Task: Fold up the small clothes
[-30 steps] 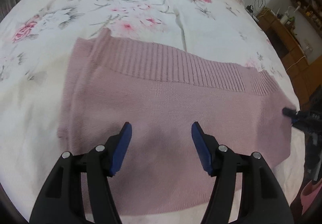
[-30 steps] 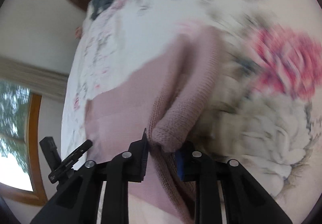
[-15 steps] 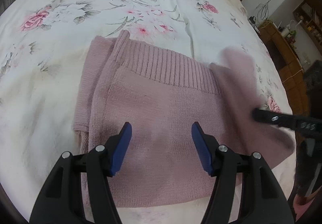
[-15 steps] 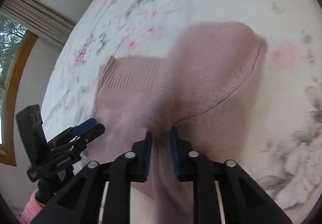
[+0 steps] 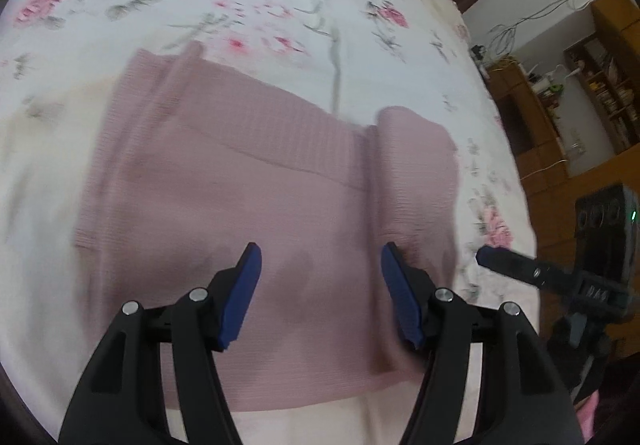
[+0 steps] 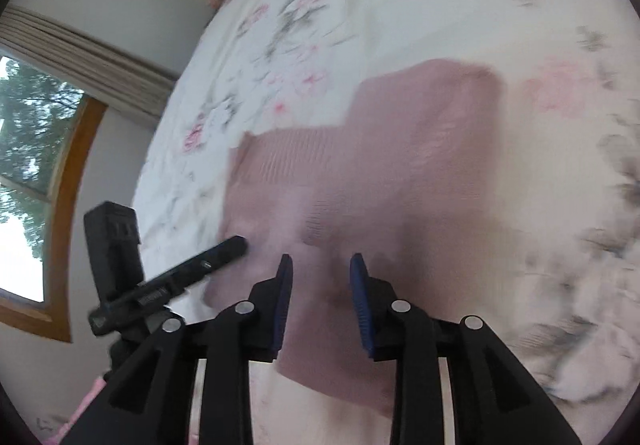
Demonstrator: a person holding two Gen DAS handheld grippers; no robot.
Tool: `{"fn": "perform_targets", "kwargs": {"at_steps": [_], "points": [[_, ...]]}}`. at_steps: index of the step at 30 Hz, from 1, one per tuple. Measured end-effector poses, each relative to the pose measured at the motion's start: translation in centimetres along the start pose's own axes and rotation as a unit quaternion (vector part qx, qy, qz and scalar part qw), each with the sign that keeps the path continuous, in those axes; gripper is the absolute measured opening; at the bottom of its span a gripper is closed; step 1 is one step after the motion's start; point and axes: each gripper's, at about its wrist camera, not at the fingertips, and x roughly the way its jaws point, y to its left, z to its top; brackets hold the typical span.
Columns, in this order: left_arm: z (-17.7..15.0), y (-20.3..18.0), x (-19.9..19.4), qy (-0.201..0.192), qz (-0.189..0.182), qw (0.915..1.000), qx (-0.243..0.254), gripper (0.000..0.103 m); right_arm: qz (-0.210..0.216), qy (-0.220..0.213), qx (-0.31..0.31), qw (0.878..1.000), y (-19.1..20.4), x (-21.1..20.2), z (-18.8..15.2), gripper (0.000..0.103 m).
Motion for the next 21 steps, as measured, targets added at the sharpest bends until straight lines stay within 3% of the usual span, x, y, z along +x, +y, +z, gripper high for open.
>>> {"fn": "perform_targets", "kwargs": {"at_steps": [3,11,15,17,21], "points": [[0.2,-1.5,1.6,0.012,-0.009,0.9999,0.003,0.064,-0.039,-0.009,0.006,0.999,-2.4,-1.4,-0.9,0.031],[0.8,-1.8,7.4,0.063,-0.047,0.9953,-0.056,0.065,-0.025,0.007,0.073,0.997,-8.8,-1.0,-4.0,0.031],[1.3,-2.5,8.5,0.063,-0.064,0.9943,-0.057,0.064,-0.021,0.012,0.084,0.996,-10.0,-0.3,-4.8,0.031],[1.3,-2.9,8.8,0.067,-0.077,0.9931,-0.057,0.055,-0.019,0.014,0.091,0.996,-10.5,-0.1,-5.0,0.031],[0.9,-3.7,9.3,0.078,-0.097,0.9907,-0.054,0.052,-0.015,0.015,0.098,0.995,-11.4,0.2,-5.4,0.031]]}}
